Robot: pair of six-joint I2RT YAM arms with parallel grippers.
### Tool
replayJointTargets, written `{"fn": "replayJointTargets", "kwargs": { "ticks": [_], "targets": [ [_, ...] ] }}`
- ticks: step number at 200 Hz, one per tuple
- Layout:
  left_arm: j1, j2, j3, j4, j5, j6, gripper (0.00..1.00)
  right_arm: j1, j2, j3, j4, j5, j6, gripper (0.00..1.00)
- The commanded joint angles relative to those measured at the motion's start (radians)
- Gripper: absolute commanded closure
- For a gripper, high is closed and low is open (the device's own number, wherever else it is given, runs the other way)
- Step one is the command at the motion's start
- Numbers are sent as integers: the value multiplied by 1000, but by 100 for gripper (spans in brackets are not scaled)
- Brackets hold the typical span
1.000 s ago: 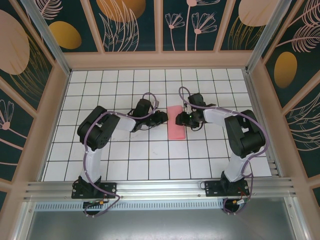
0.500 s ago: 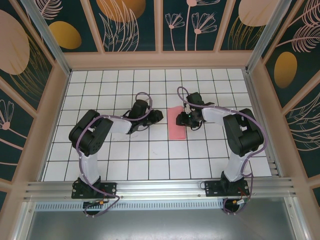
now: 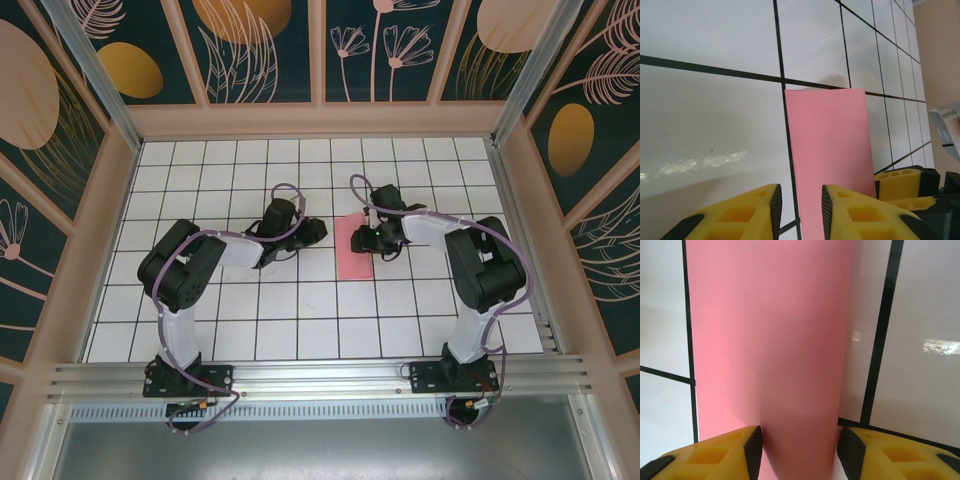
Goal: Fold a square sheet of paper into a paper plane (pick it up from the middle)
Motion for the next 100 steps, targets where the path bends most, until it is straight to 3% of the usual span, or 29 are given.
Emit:
{"fn": "replayJointTargets", "kwargs": {
  "ticks": [1,100],
  "targets": [
    [1,21,20,37,37,5,70,2,92,-23,-3,89,-31,49],
    [-10,78,88,36,126,-8,76,3,125,-8,-33,133,-6,49]
  ]
}}
